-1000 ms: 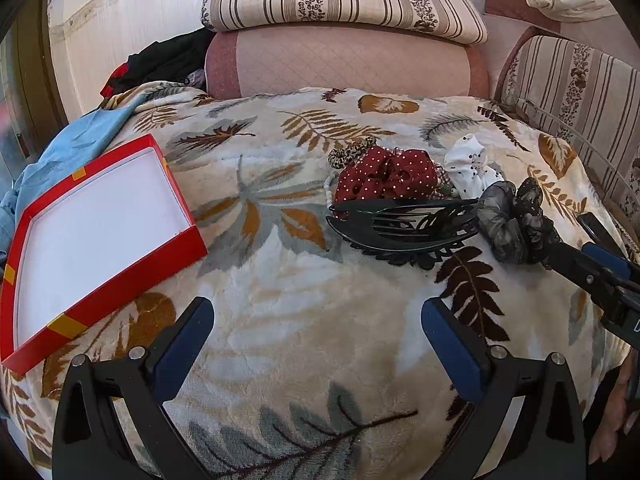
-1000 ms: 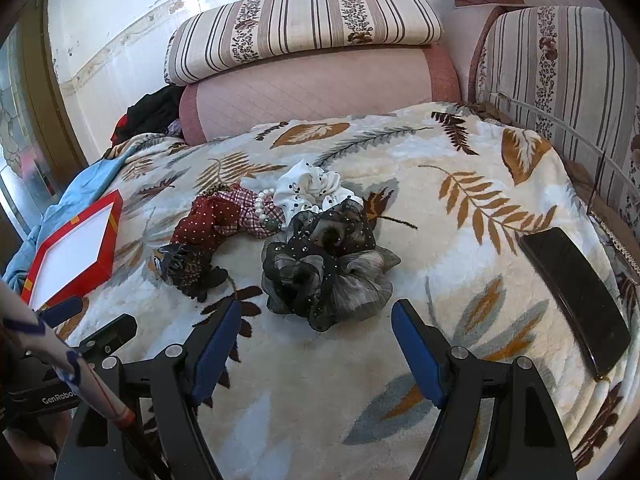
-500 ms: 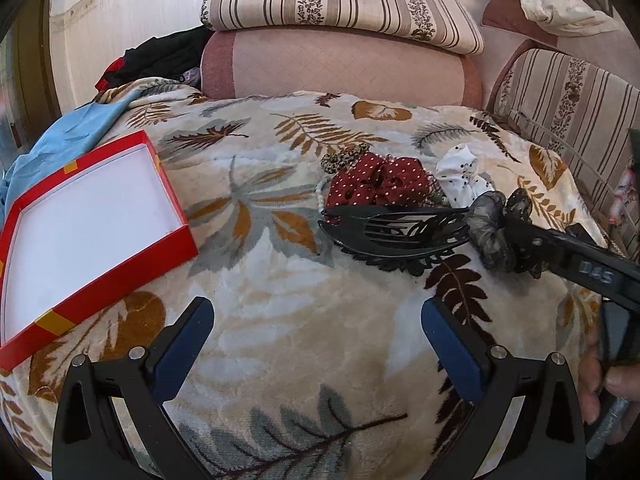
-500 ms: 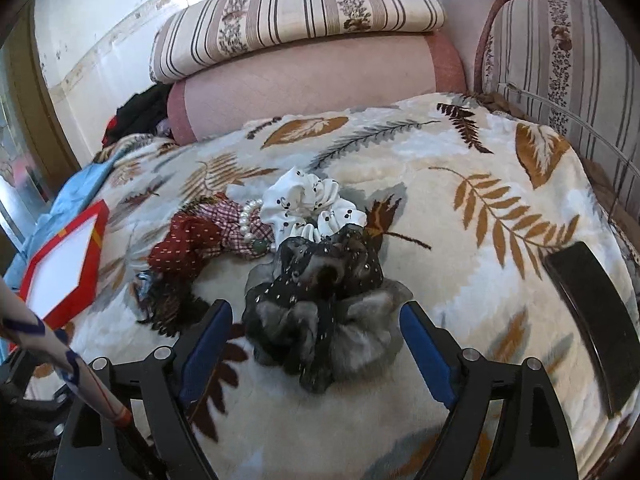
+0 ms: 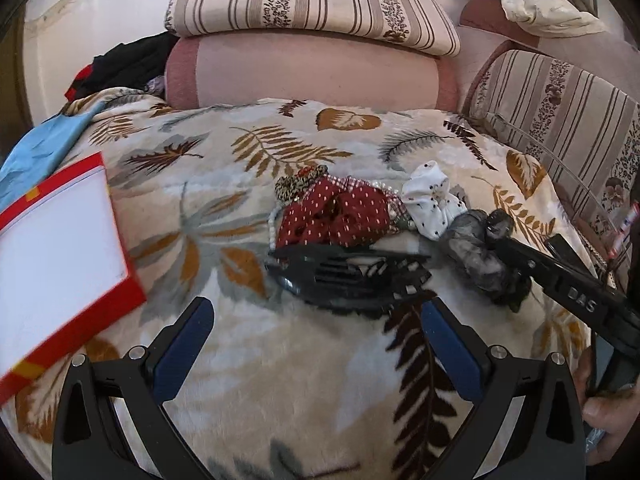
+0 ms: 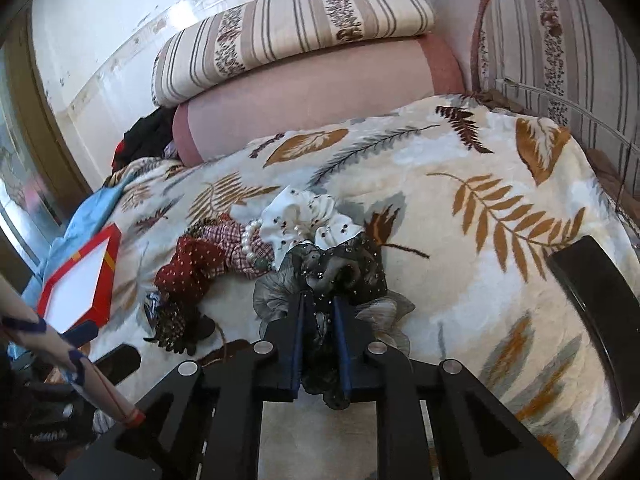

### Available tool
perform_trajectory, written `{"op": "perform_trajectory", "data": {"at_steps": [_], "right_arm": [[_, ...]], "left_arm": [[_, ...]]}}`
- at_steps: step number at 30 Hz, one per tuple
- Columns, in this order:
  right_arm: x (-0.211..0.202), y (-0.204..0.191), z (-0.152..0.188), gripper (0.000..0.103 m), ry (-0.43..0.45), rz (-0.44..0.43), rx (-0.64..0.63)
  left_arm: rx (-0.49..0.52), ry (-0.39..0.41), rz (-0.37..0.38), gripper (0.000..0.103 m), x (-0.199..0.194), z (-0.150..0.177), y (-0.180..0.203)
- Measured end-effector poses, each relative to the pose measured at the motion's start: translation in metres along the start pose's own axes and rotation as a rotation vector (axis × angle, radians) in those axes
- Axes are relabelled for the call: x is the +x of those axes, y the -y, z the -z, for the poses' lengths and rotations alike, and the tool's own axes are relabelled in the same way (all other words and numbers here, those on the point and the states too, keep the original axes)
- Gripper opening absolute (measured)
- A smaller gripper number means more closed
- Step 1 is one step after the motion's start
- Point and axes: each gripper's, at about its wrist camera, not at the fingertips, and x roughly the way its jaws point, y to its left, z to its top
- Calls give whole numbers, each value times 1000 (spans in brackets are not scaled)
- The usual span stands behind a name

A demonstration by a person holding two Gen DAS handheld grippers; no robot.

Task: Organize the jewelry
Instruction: 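Close the left tool on the black claw clip while the right tool holds the scrunchie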

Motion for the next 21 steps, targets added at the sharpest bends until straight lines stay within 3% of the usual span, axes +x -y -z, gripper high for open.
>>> {"op": "perform_trajectory", "data": {"at_steps": [3, 5, 10, 12, 15, 21], "right_arm": [[0, 5, -1, 16, -5, -18, 27], [0, 5, -2, 16, -3, -23, 27], [-1, 4, -1, 16, -3, -34, 19], [-1, 6, -1, 16, -2, -33, 23], [-3, 8, -2, 16, 1, -33, 31], [-4, 8, -2, 16, 8, -38, 37]], "left_arm": [[75, 7, -9, 103, 11, -14, -1], [129, 8, 26, 103, 19, -24, -1], [185, -59, 51, 103, 49, -42, 1], [183, -122, 89, 103, 60, -39, 1], [166, -152, 148, 103, 55, -25, 2], [146, -97, 238, 103, 22, 3, 16]]}}
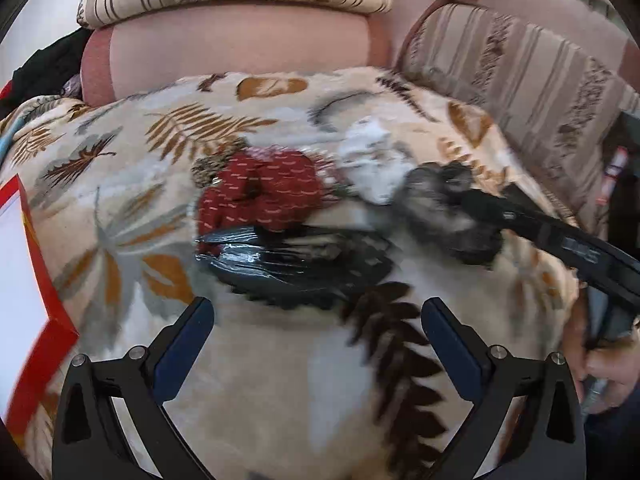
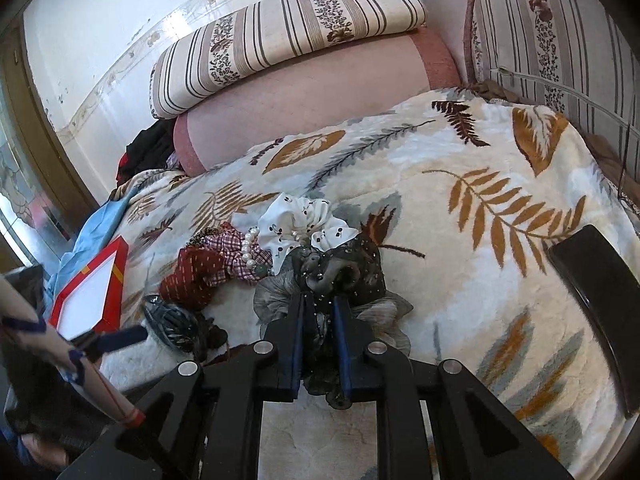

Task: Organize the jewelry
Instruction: 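Close the left tool on the black claw clip while the right tool holds the scrunchie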

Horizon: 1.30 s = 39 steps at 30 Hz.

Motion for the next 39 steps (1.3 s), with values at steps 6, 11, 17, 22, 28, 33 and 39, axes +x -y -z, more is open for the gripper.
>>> {"op": "perform_trajectory", "data": {"at_steps": [6, 11, 17, 22, 28, 33, 39], "right_arm": [[-6, 6, -1, 17, 15, 9, 15], [-8, 10, -1, 17, 17, 4, 34], [-8, 8, -2, 17, 18, -5, 28], [-6, 9, -2, 17, 13, -5, 35], [-4, 9, -2, 17, 10, -9, 30], [-5, 10, -3, 17, 10, -11, 33], [-8, 9, -2, 17, 22, -16, 28]], "left_arm": [[95, 59, -88, 103, -10, -8, 23], [206, 54, -196, 103, -12, -20, 10], [272, -11, -204, 103, 13, -27, -7], [313, -42, -200, 103, 35, -30, 2], [209, -15, -201, 61, 32, -32, -1], [107, 13, -171, 42, 16, -24, 1], [22, 45, -109, 20, -3, -17, 2]]}}
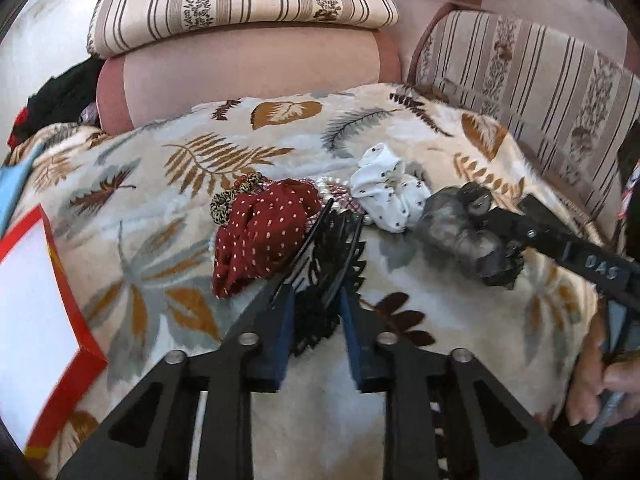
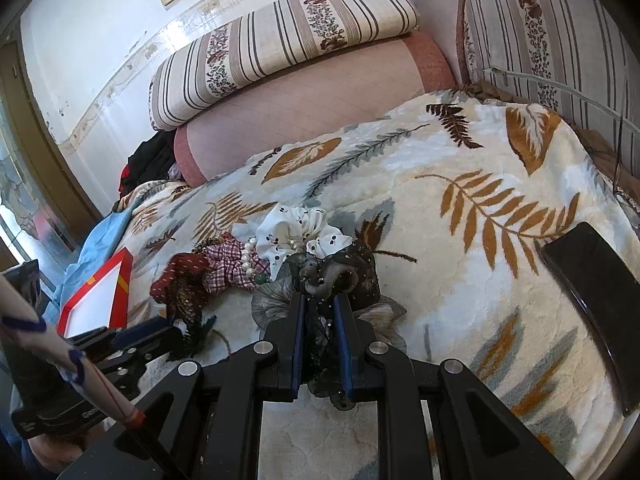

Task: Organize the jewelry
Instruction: 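Close the left tool on the black claw clip while the right tool holds the scrunchie, then lift the clip and scrunchie and carry both toward the red-bordered tray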

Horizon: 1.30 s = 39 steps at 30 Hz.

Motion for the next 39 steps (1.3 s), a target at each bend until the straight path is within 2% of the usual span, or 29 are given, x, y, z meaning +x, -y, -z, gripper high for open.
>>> {"op": "perform_trajectory", "data": {"at_steps": [4, 7, 9, 10, 11, 13, 16, 20, 25, 28, 33, 34, 36, 38, 39], "right_arm": [[-4, -3, 0, 17, 14, -1, -13], [-5, -2, 0, 17, 13, 0, -12], [-6, -1, 0, 17, 11, 0, -5], [-7, 0, 0, 17, 11, -2, 0], [-7, 1, 0, 17, 12, -2, 1], [-8, 1, -1, 17, 14, -3, 4], [-8, 1, 0, 17, 8, -5, 4], [-7, 1, 0, 17, 4, -6, 2], [-3, 1, 0, 17, -7, -10, 9], [-2, 1, 0, 17, -12, -8, 9], [2, 3, 1, 17, -31, -7, 16], [3, 3, 1, 19, -36, -7, 16], [5, 3, 1, 32, -43, -3, 16], [5, 5, 1, 54, -43, 9, 22], [4, 7, 1, 56, -38, 16, 29]], "left_arm": [[-8, 31, -3, 18, -11, 1, 4], [15, 20, -29, 18, -9, -1, 5], [31, -6, -36, 31, -5, -2, 5], [43, -6, -24, 49, -5, -2, 6], [65, 0, -24, 74, -7, -1, 9], [107, 25, -57, 89, -10, -1, 14], [137, 8, -64, 89, -4, -4, 17], [174, -31, -110, 89, 15, -5, 18], [185, -108, -146, 88, 46, 0, 15], [163, -102, -151, 70, 49, 2, 16], [133, -57, -157, 57, 38, 3, 17], [123, -56, -153, 55, 37, 2, 16], [95, -43, -143, 54, 33, 3, 12], [78, -36, -137, 50, 30, 3, 11], [67, -27, -135, 49, 26, 3, 9]]}}
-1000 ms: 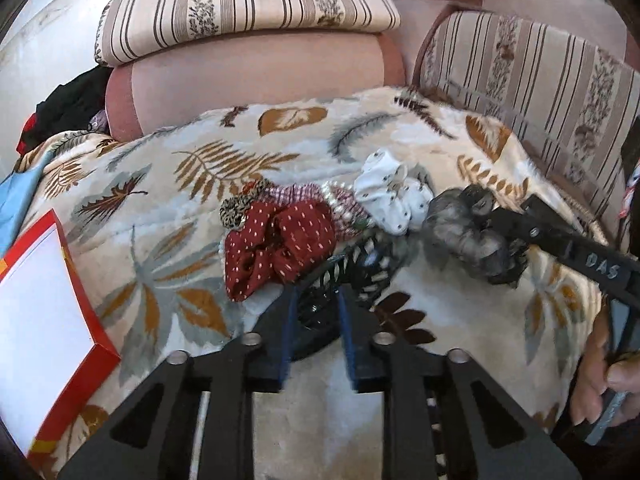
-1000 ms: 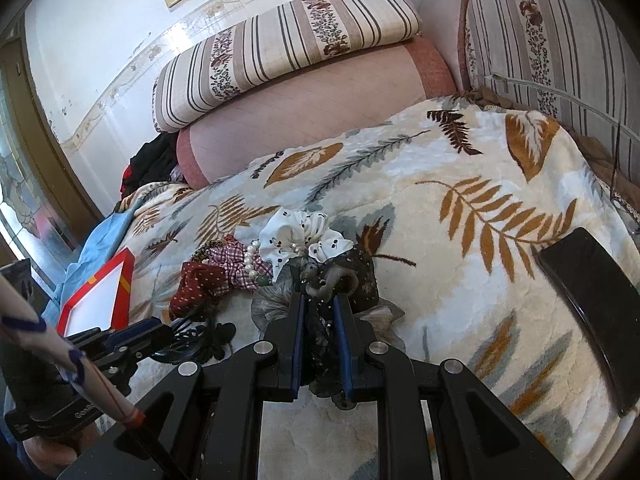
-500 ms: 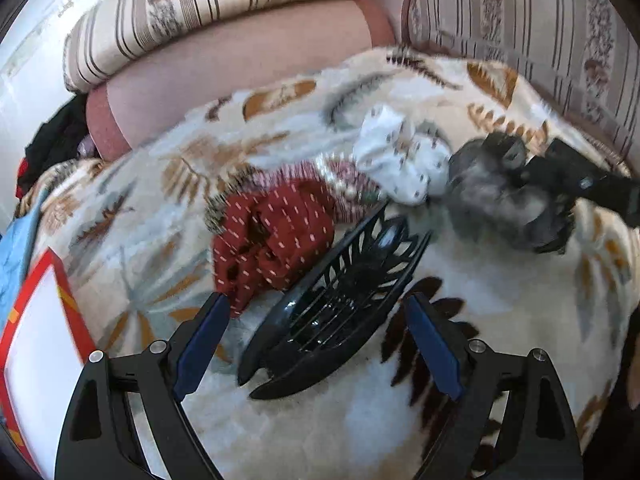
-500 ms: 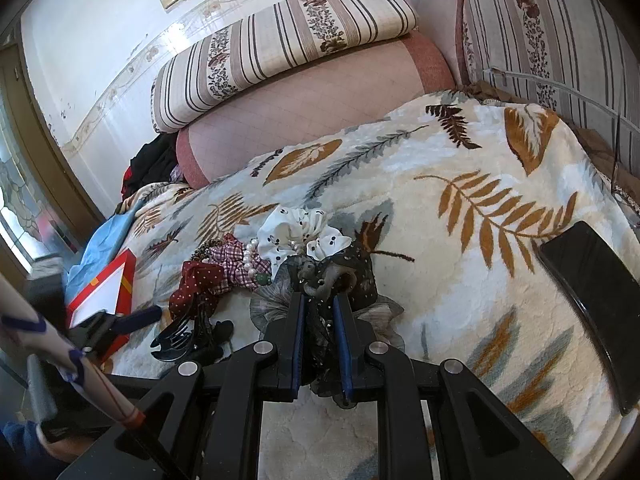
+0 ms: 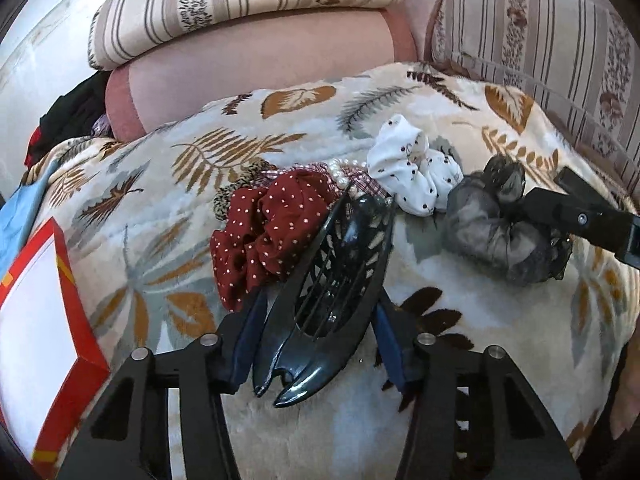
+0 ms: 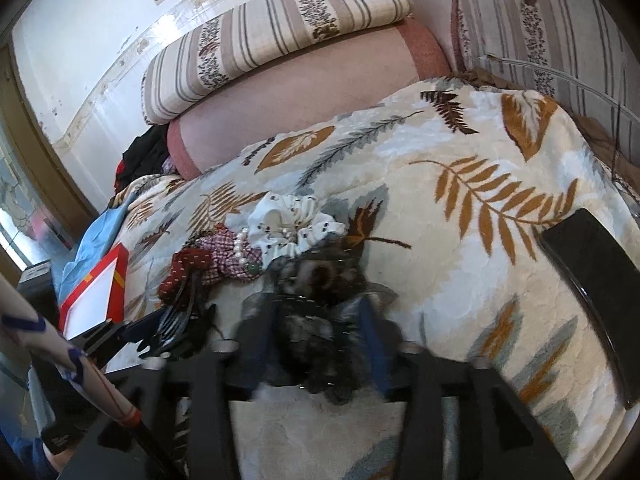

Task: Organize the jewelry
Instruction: 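Lift the clip and scrunchie and carry both toward the red-bordered tray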

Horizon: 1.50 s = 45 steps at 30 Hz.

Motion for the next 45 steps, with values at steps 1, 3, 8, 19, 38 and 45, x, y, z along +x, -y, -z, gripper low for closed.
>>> {"op": "perform_trajectory", "data": {"at_steps": [1, 3, 8, 19, 38, 45], "right_arm": [[-1, 2, 0, 57, 7, 7, 7], [-2, 4, -1, 62, 12, 17, 12], [7, 5, 0, 68, -14, 19, 19], [6, -10, 7, 11, -22, -49, -41], [-55, -39, 13, 10, 91, -112, -71], [-70, -52, 9, 10, 103, -140, -69]], "left_arm": [[-10, 7, 6, 49, -3, 0, -1], [-29, 30, 23, 47, -13, -1, -3], [-58, 74, 70, 41, -35, -2, -6], [-117, 102, 105, 41, -51, 3, -13], [-161, 202, 101, 41, -112, 5, -35], [-183, 225, 89, 41, -129, 11, -46]]}}
